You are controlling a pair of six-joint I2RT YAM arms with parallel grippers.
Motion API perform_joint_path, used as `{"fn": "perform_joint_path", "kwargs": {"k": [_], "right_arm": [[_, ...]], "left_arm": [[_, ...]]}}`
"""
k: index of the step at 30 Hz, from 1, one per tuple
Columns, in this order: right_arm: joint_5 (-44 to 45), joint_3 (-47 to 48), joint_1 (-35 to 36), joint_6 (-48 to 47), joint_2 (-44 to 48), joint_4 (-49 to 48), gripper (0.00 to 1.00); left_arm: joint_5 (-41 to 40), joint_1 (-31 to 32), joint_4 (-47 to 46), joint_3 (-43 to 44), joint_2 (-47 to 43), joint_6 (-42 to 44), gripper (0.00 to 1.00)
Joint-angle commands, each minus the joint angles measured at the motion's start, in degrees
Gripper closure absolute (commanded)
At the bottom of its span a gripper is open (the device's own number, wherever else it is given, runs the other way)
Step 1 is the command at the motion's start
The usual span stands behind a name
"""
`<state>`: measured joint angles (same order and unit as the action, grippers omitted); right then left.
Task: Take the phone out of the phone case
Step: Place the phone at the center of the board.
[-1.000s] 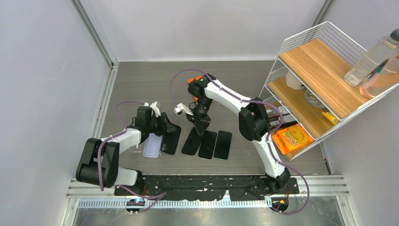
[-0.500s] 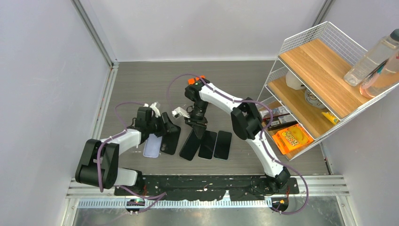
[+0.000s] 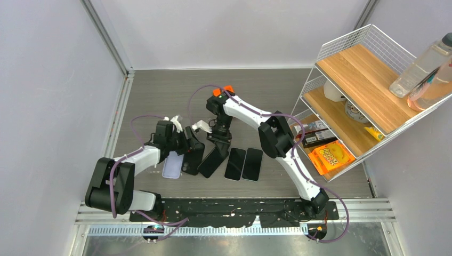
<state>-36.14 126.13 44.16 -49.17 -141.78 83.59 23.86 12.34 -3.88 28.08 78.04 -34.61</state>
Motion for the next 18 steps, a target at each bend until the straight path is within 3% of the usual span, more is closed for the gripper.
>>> {"fn": "perform_joint_path", "kwargs": {"k": [1,12,18], "right_arm": [[8.6,1.7,0.2,2.1,-0.6,-7.1,0.65],[10.6,0.8,0.2,3.9,-0.1,-9.5,0.30],[10.3,-0.9,0.2,4.2,2.3,-10.2,0.22]], "left_arm": [[-0.6,1.0,5.6,-0.4,1.4,-0.4,0.35],[-1.3,2.4,5.7,-0.5,1.0,0.1,0.35],[-2.0,3.8,6.4,-0.2,1.1,1.0,0.42]]}}
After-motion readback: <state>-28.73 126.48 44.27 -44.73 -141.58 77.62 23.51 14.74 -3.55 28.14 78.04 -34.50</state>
